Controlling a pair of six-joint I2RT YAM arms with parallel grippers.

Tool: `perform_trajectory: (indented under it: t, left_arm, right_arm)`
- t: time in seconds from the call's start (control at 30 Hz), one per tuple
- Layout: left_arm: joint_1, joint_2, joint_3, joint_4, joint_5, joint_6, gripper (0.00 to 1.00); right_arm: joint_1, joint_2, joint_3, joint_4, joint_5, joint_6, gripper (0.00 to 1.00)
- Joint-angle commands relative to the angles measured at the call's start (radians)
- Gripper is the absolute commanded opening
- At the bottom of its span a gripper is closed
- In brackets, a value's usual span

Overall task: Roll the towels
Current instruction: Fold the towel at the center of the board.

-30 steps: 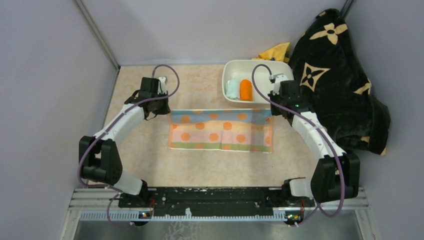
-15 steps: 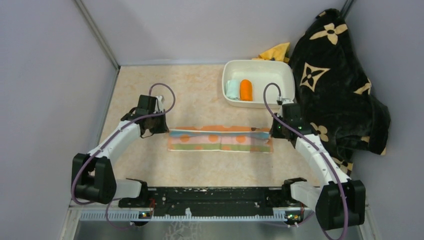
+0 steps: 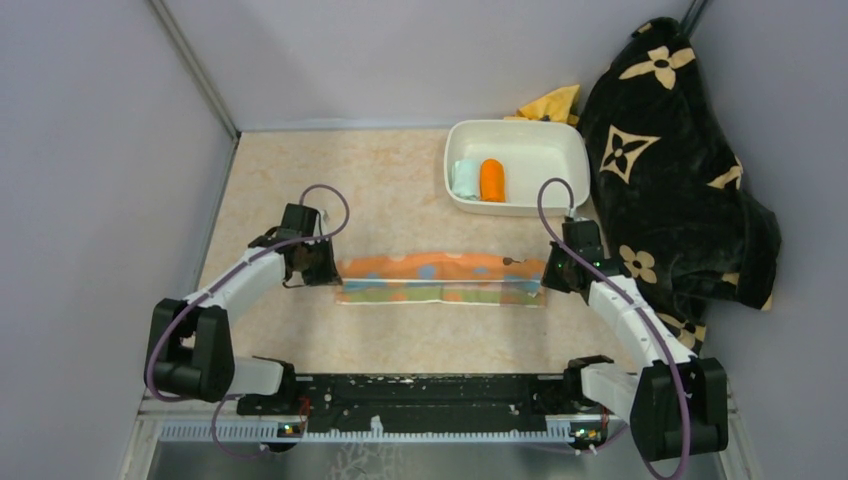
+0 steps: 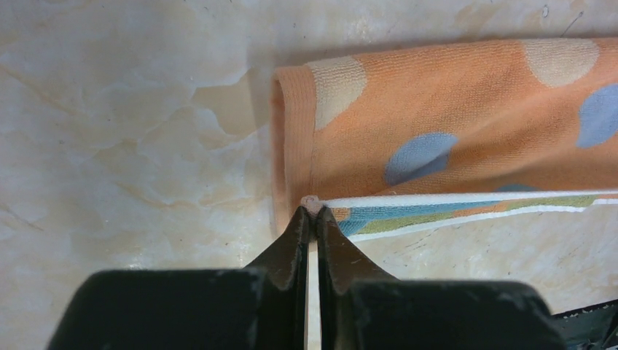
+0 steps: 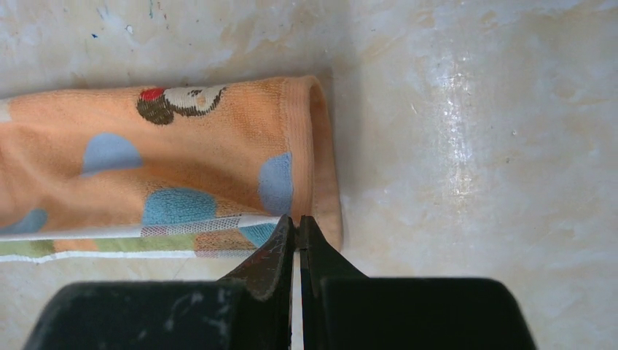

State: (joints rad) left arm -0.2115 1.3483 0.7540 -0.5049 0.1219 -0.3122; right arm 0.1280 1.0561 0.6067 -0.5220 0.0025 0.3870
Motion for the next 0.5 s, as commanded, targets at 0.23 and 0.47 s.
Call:
perform_trajectory:
  t: [0.23,0.47]
  left_arm:
    - [0.008,-0.064,-0.01,-0.06,0.012,-0.091,0.29]
    - [0.008,-0.189,0.034,-0.14,0.014,-0.123,0.52]
  right_arm:
    - [-0.011,-0.038,0.034,-0.013,-0.013,0.05,0.24]
    - [-0.011,-0.11,0.096,-0.075,-0.038,0.06,0.4]
